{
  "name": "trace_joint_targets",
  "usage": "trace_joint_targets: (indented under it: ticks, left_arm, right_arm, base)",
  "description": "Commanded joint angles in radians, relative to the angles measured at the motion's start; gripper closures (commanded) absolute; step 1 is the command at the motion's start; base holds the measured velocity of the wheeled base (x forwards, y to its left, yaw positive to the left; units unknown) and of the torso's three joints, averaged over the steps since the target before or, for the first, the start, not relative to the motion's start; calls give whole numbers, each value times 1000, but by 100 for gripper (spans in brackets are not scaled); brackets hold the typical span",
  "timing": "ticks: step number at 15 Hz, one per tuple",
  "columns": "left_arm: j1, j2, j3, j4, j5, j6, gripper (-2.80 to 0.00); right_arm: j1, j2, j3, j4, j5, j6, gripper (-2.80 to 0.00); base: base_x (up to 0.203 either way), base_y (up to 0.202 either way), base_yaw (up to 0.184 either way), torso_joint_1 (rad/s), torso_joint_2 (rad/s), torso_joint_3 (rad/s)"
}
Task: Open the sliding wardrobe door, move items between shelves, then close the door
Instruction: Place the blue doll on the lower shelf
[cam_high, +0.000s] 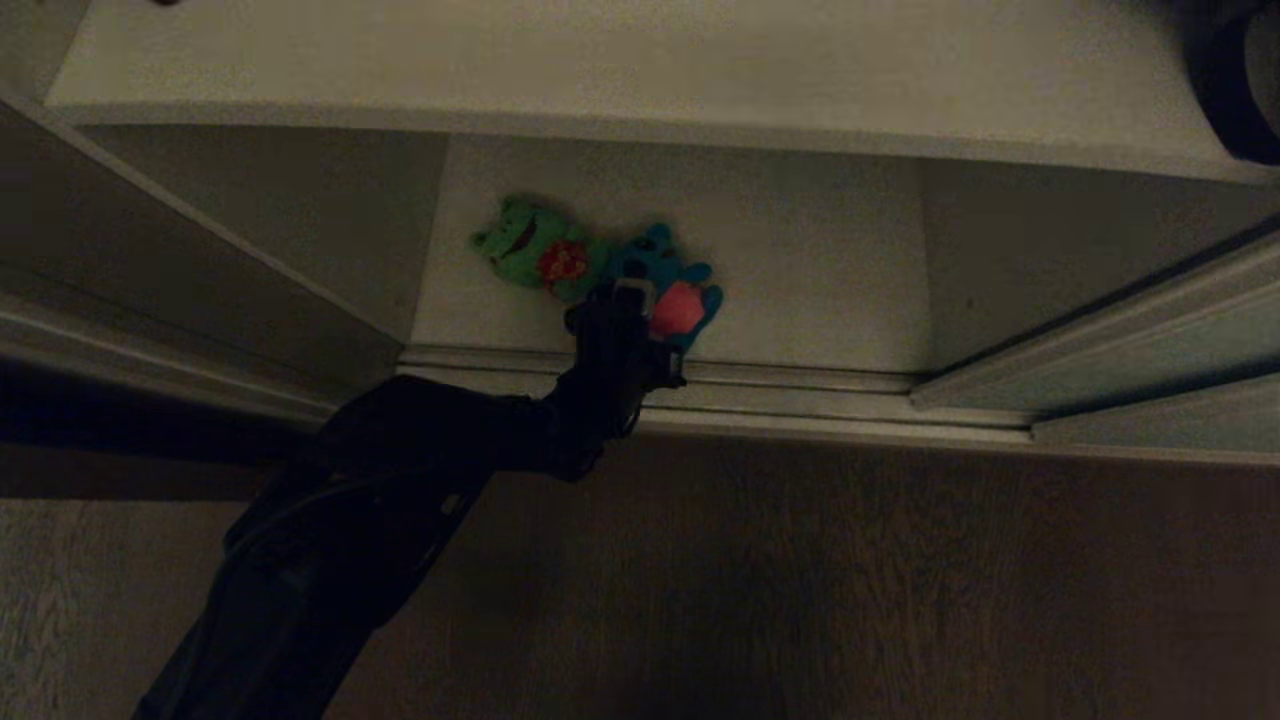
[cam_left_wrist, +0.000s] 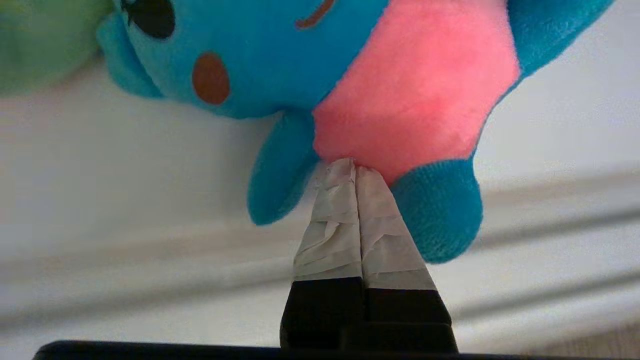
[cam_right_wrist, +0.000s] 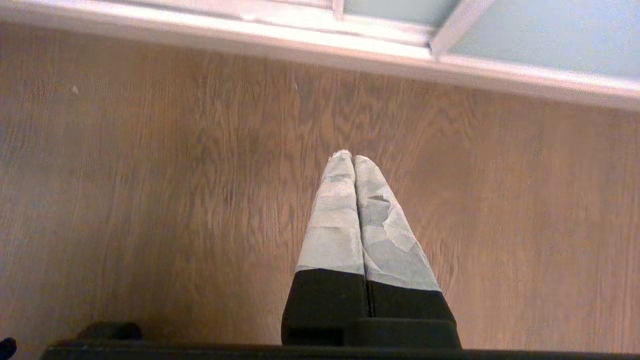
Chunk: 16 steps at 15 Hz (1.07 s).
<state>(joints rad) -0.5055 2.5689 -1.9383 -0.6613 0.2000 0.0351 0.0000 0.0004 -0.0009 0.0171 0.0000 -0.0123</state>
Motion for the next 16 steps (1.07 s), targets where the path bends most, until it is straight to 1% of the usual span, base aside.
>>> trace_joint_targets:
  ticks: [1, 3, 5, 6, 7, 8, 10, 13, 16]
  left_arm:
    - [-1, 10, 0, -3, -8, -1, 0]
    - [-1, 10, 1, -14, -7, -5, 0]
    - [-2, 3, 2, -106, -7, -4, 0]
    - [-2, -12, 10, -127, -3, -6, 0]
    - [-3, -38, 18, -127, 0, -9, 0]
    - [-6, -78, 51, -118, 3, -16, 0]
    - [-15, -167, 159, -90, 5, -32, 0]
    - [-37, -315, 360, 3, 8, -63, 0]
    - [-51, -453, 537, 33, 48, -101, 0]
  right_arm:
    - [0, 0, 0, 0, 0, 0, 0]
    - [0, 0, 1, 0, 0, 0, 0]
    - [0, 0, -1, 0, 0, 0, 0]
    - [0, 0, 1, 0, 0, 0, 0]
    - [0, 0, 0, 0, 0, 0, 0]
    - [0, 0, 1, 0, 0, -1, 0]
    - [0, 0, -1, 0, 0, 0, 0]
    - [0, 0, 1, 0, 0, 0, 0]
    - [0, 0, -1, 0, 0, 0, 0]
  base:
    - [120, 0, 0, 11, 0, 4]
    - [0, 0, 0, 0, 0, 0]
    - [0, 0, 0, 0, 0, 0]
    - [0, 0, 0, 0, 0, 0]
    - [0, 0, 0, 0, 0, 0]
    - [0, 0, 0, 0, 0, 0]
    - [0, 0, 0, 0, 0, 0]
    - [0, 0, 0, 0, 0, 0]
    - [0, 0, 0, 0, 0, 0]
